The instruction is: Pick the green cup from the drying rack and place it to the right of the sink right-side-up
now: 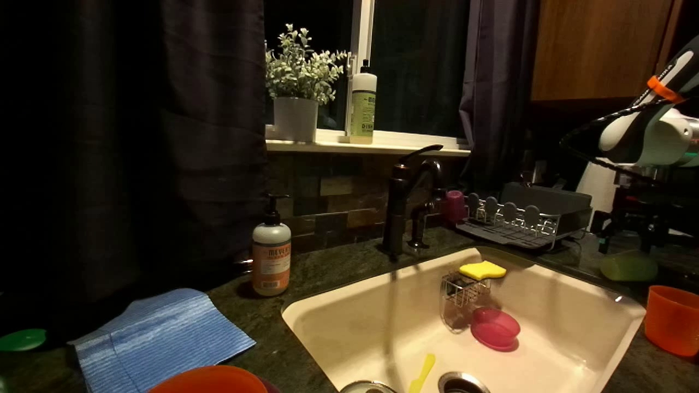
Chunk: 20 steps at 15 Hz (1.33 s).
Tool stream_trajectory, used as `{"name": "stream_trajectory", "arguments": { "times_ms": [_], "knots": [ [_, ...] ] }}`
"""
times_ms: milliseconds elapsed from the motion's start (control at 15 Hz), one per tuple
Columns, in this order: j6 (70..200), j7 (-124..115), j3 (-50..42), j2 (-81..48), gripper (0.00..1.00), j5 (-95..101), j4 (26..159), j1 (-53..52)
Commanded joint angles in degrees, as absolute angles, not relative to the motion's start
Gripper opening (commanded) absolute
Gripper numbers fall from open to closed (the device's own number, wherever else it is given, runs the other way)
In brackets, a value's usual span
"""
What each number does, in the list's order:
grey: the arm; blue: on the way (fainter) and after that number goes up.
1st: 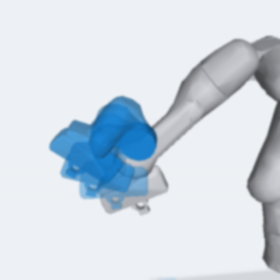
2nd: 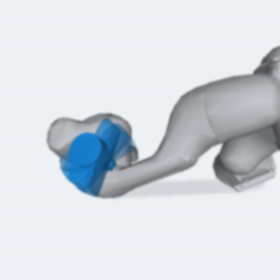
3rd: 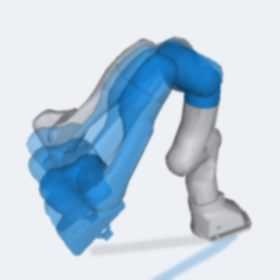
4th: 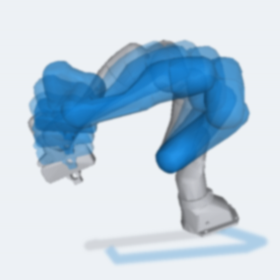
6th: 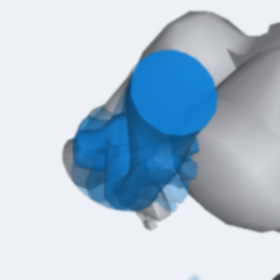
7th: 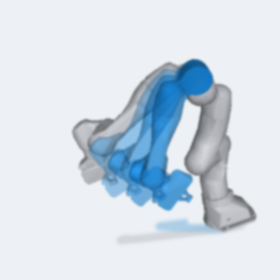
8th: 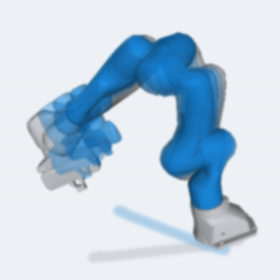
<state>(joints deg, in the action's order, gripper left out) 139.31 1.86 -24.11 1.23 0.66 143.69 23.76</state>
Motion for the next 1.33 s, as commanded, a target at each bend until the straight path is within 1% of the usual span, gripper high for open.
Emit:
{"name": "stream_trajectory", "arguments": {
  "times_ms": [0,67,133,200,267,333,400,533,600,667,800,867,933,1000,1133,1267],
  "knots": [
    [140.86,2.26,-24.41,0.83,0.90,-1.67,144.62,24.10],
    [140.88,2.32,-24.46,0.77,0.92,-1.84,144.65,24.14],
    [140.93,2.30,-24.51,0.76,0.90,-1.88,144.63,24.19],
    [141.04,2.22,-24.55,0.73,0.86,-1.84,144.60,24.24],
    [141.23,2.18,-24.57,0.72,0.71,-1.88,144.59,24.26],
    [141.47,2.10,-24.58,0.76,0.64,-1.85,144.59,24.27],
    [141.66,2.10,-24.59,0.79,0.64,-1.88,144.61,24.27],
    [142.29,1.89,-24.57,1.08,0.46,-1.60,144.64,24.26],
    [142.46,1.83,-24.56,1.11,0.42,-1.56,144.59,24.25],
    [142.56,1.80,-24.55,1.11,0.41,-1.56,144.55,24.24],
    [143.17,1.64,-24.56,1.07,0.34,-1.50,144.56,24.26],
    [143.40,1.59,-24.57,1.05,0.33,-1.53,144.55,24.27],
    [143.61,1.41,-24.58,0.97,0.28,-1.44,144.51,24.28],
    [143.78,1.26,-24.59,0.92,0.17,-1.46,144.49,24.29],
    [144.28,0.83,-24.60,0.81,0.00,-1.25,144.49,24.33],
    [144.41,0.54,-24.62,0.80,0.00,-1.25,144.47,24.39]
  ]
}}
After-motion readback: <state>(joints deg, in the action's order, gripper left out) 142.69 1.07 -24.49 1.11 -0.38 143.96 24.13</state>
